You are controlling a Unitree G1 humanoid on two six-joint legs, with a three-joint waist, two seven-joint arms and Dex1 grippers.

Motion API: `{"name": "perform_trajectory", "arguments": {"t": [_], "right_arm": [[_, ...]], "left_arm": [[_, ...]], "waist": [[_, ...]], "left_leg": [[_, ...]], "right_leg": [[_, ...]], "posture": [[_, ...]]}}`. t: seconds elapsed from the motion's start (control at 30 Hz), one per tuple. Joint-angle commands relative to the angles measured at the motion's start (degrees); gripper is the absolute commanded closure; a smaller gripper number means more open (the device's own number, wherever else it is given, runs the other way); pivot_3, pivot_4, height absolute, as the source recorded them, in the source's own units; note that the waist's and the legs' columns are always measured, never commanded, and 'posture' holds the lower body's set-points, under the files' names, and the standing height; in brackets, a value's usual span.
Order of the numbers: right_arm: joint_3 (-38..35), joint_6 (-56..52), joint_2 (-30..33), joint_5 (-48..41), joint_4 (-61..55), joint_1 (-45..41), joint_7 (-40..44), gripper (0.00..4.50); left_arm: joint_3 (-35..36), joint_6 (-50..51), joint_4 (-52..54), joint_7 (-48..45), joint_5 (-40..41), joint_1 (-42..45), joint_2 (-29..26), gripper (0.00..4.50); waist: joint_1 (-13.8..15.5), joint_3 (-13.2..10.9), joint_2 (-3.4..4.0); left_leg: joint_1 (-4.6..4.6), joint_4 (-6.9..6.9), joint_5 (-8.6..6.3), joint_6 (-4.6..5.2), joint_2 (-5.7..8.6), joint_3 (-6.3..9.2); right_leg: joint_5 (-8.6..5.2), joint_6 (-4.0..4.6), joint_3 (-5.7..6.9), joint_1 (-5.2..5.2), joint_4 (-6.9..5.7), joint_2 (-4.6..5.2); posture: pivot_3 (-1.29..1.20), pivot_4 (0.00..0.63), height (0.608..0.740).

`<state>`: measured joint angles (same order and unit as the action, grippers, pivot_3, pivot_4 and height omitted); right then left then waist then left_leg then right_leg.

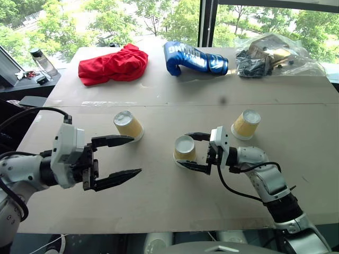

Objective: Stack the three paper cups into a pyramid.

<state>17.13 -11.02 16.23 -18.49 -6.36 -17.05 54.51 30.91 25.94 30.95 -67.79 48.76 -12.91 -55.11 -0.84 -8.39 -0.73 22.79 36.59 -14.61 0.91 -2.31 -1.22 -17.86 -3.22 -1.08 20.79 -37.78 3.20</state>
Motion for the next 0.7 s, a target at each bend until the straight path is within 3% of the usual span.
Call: {"name": "perform_trajectory", "arguments": {"t": [0.03,0.13,0.17,0.43,0.7], "right_arm": [[-0.4,0.5,-0.9,-1.0,-1.0,-1.1,0.1,0.83],[-0.9,0.6,-1.6,-1.1,-0.8,-1.2,-0.5,2.24],[-1.1,0.6,-1.8,-1.0,-0.7,-1.3,-0.7,2.38],[-4.3,0.7,-4.8,-0.7,2.3,-4.4,-6.0,2.38],[-8.5,-2.9,-5.4,0.8,7.3,-8.1,-13.1,2.38]], "left_arm": [[1.5,-0.1,1.3,-0.1,0.9,0.5,0.3,0.0],[1.0,-0.4,1.3,0.1,0.5,0.6,0.8,0.0],[0.8,-0.4,1.3,0.2,0.5,0.7,1.0,0.0],[-1.0,-0.6,1.4,2.4,-0.5,2.6,2.6,0.0],[-8.8,-0.2,1.2,12.9,-4.4,8.5,8.0,0.0]], "waist": [[0.0,0.0,0.0],[0.0,0.0,-0.01],[0.0,0.0,-0.02],[-0.1,0.0,-0.03],[0.0,0.0,-0.09]], "left_leg": [[-0.01,0.01,0.0,0.0,-0.01,0.0],[-0.01,0.04,0.0,-0.01,-0.02,0.0],[-0.02,0.04,0.01,-0.01,-0.03,0.0],[-0.02,0.08,0.02,-0.04,-0.03,0.01],[0.01,0.15,0.04,-0.07,-0.02,0.0]], "right_leg": [[0.0,0.0,-0.01,0.0,-0.02,-0.01],[0.0,0.0,-0.03,0.02,-0.06,-0.06],[0.0,0.0,-0.03,0.02,-0.07,-0.06],[0.0,0.01,-0.05,0.03,-0.12,-0.07],[0.0,0.0,-0.08,0.02,-0.16,-0.06]], "posture": [[0.0,0.15,0.74],[0.0,0.15,0.74],[0.0,0.15,0.74],[0.0,0.15,0.74],[0.0,0.15,0.74]]}}
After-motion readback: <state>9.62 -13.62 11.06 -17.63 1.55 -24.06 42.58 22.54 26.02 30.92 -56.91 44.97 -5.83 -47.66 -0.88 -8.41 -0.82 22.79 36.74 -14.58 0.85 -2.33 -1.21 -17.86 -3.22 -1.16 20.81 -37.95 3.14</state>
